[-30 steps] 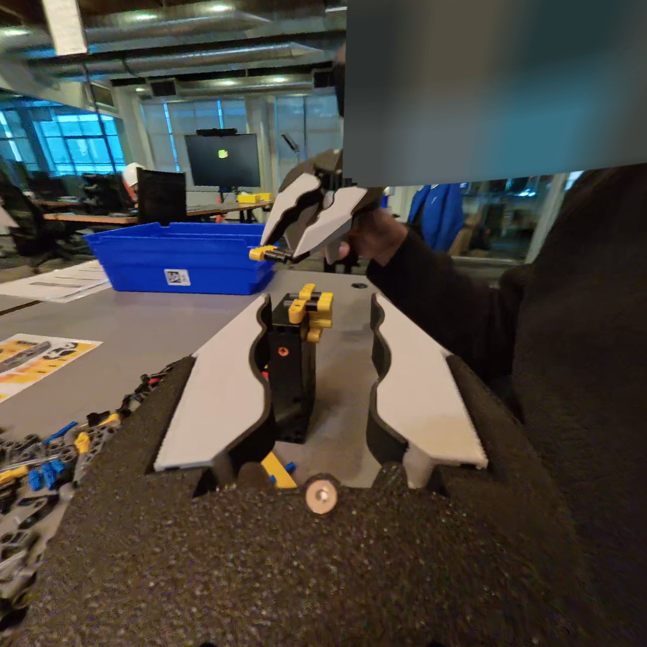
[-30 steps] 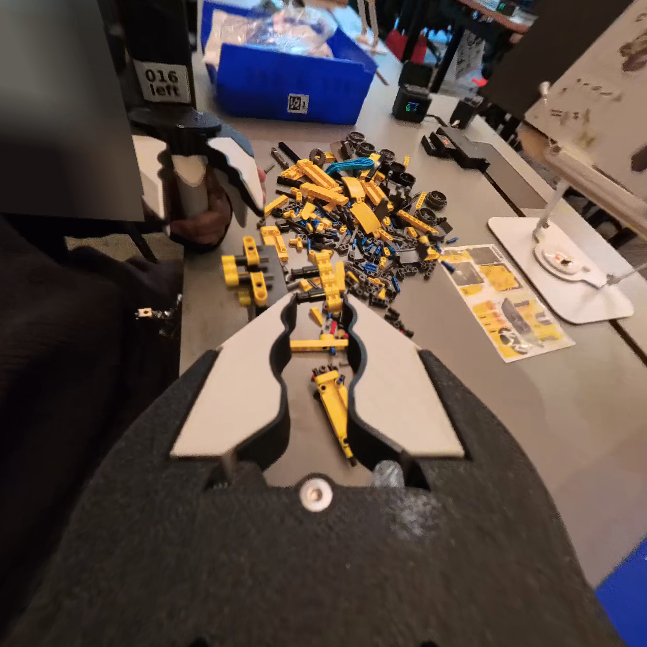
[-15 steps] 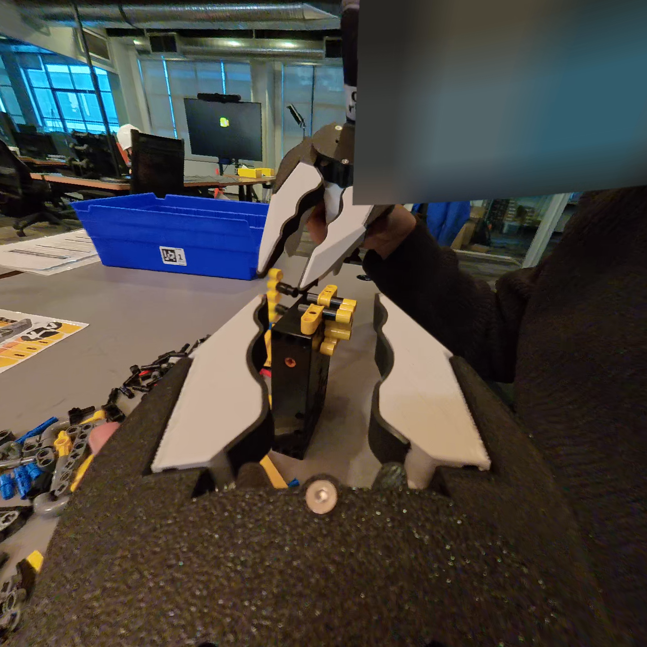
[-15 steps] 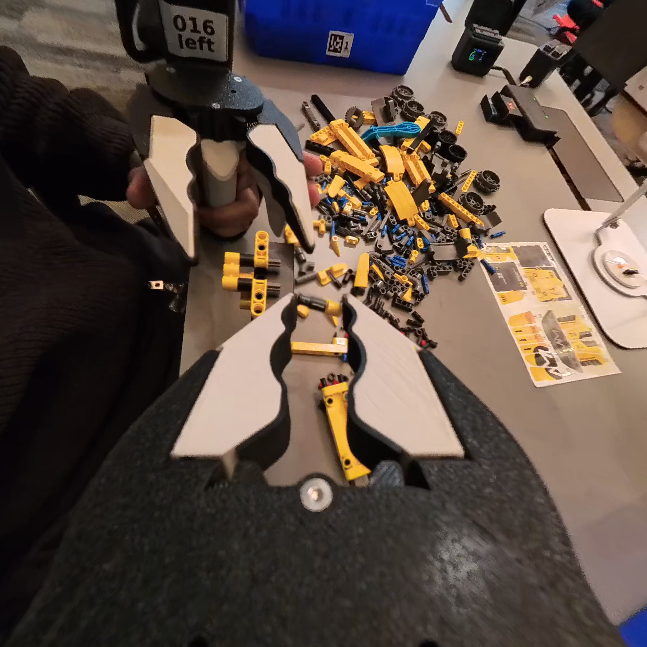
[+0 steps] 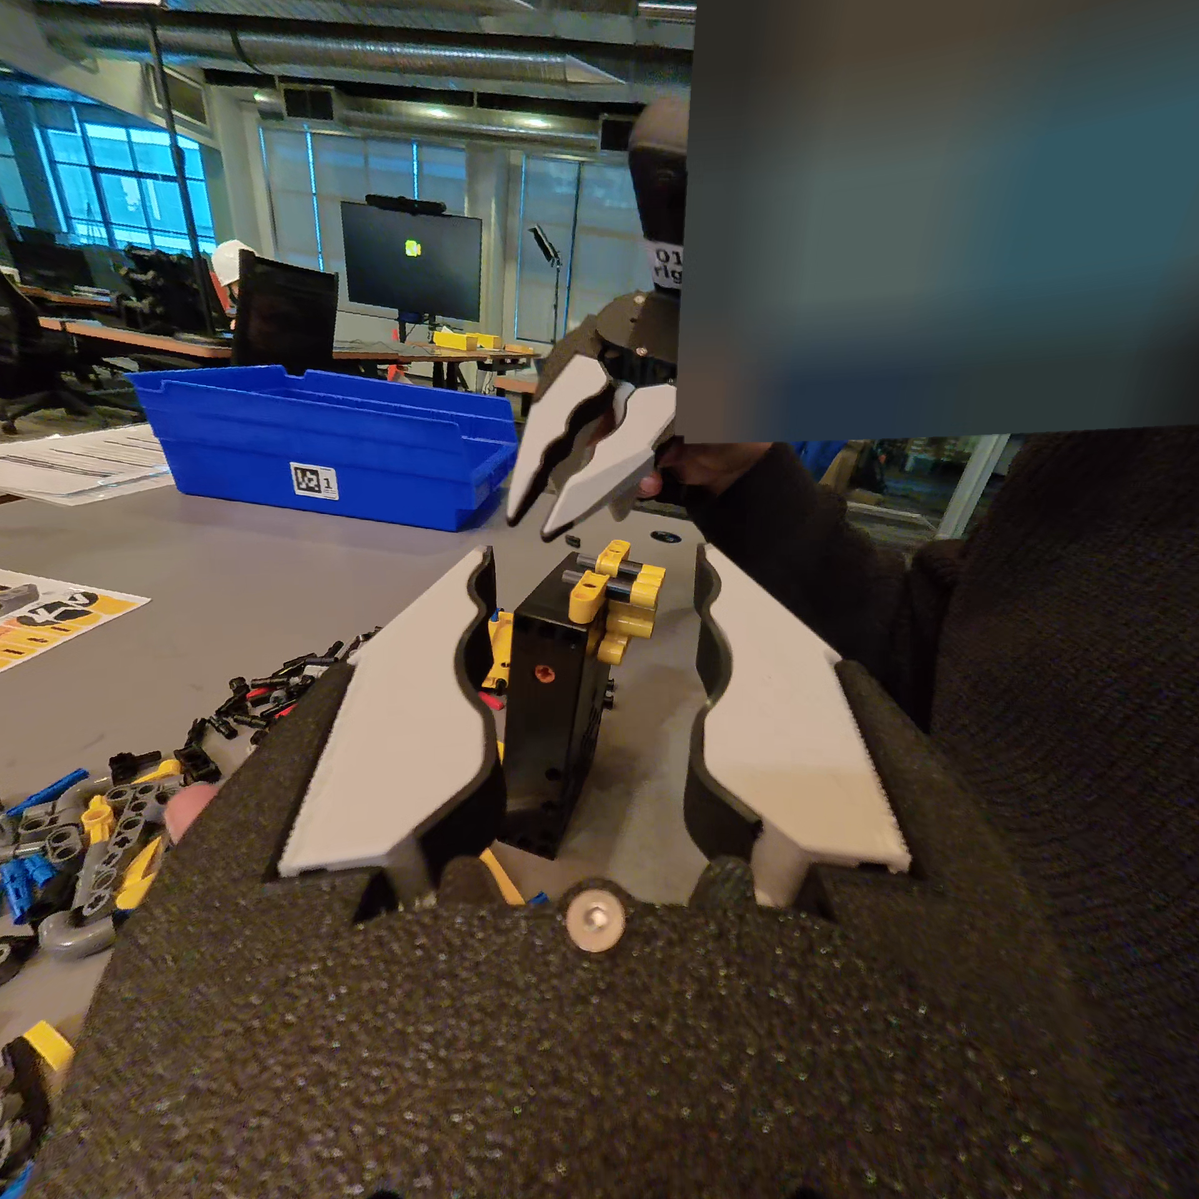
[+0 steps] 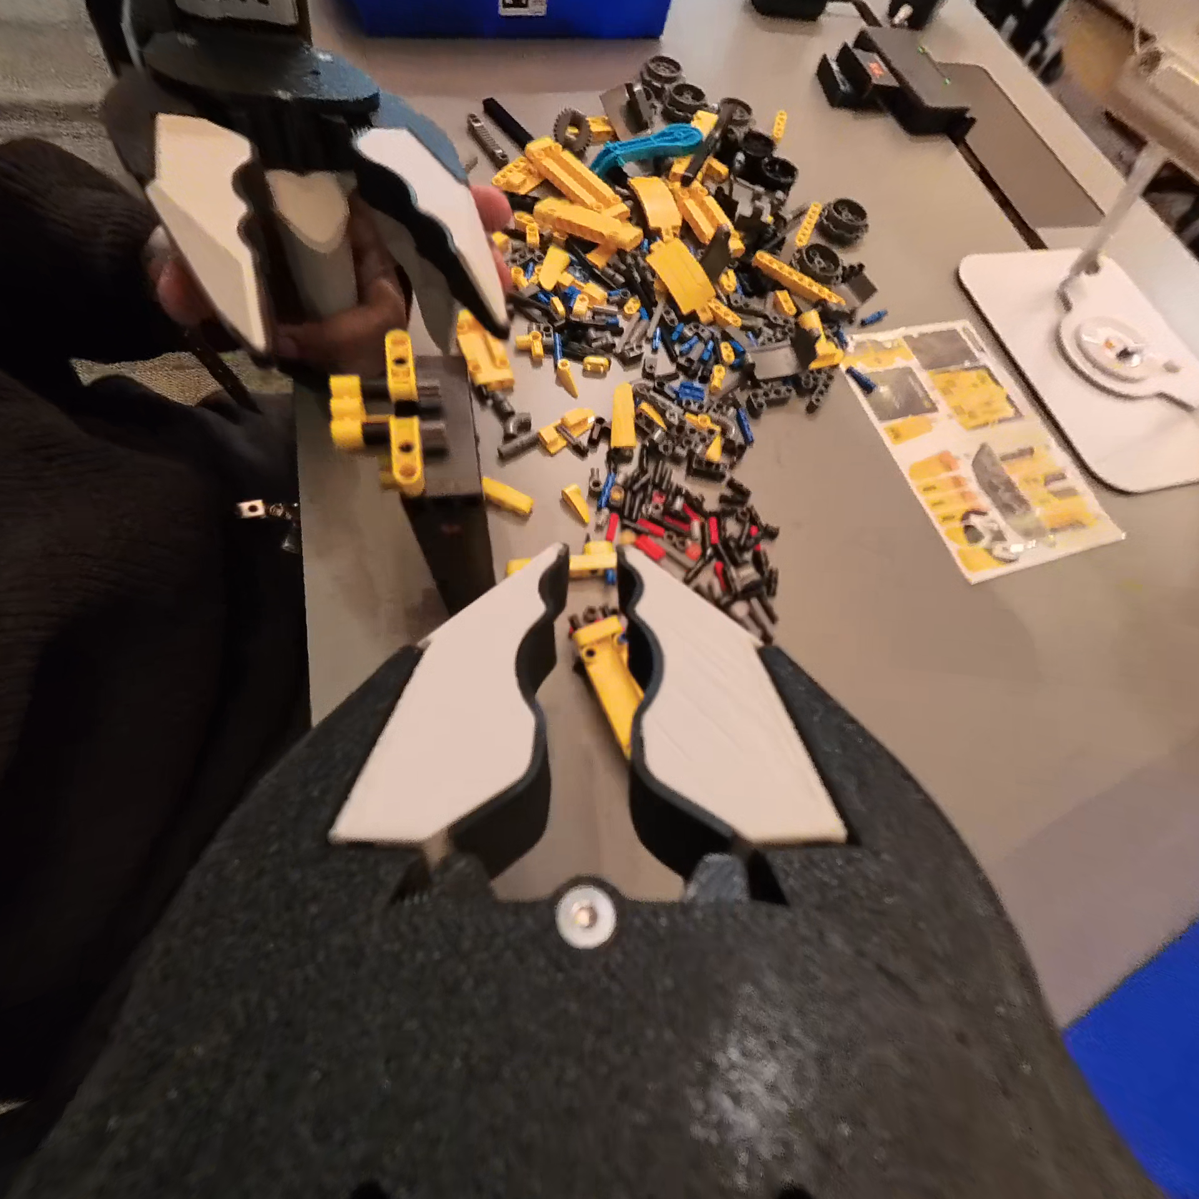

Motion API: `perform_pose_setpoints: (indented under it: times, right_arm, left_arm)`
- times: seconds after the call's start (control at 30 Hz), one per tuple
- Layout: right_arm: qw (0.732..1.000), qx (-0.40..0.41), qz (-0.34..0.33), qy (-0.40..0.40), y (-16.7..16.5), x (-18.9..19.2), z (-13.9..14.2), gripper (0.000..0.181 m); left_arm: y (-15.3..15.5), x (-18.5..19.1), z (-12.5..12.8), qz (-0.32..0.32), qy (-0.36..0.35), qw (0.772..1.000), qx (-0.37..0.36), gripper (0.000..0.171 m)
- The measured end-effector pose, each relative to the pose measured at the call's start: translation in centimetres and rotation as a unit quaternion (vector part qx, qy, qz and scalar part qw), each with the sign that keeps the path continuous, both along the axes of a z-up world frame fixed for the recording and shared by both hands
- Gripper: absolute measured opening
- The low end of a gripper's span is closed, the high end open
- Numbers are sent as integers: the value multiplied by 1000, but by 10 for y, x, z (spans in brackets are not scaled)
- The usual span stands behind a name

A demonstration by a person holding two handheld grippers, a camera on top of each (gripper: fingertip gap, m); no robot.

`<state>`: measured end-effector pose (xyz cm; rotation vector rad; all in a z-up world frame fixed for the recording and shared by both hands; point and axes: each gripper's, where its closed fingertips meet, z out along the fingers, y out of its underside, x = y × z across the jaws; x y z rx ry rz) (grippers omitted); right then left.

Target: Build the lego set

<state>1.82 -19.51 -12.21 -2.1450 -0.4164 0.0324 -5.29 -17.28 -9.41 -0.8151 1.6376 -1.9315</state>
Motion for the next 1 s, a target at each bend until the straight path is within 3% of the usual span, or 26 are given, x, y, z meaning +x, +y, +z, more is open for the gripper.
perform_pose_setpoints:
  times: [0.2, 0.47, 0.87, 1.0]
  right_arm:
    - [992, -118, 29, 33, -37, -12, -47, 21]
    - [975, -208, 53, 53, -33, -18, -95, 23]
    - [976, -207, 58, 45, -33, -16, -98, 9]
    - [986, -162, 33, 38, -27, -8, -74, 8]
  left_arm:
    - [-1, -2, 1, -8, -2, 1000, -3, 61]
    - [-1, -3, 2, -12, -6, 1000, -7, 61]
    - [-1, -5, 2, -18, -5, 1000, -12, 61]
    - [-1, -4, 2, -18, -3, 1000, -12, 62]
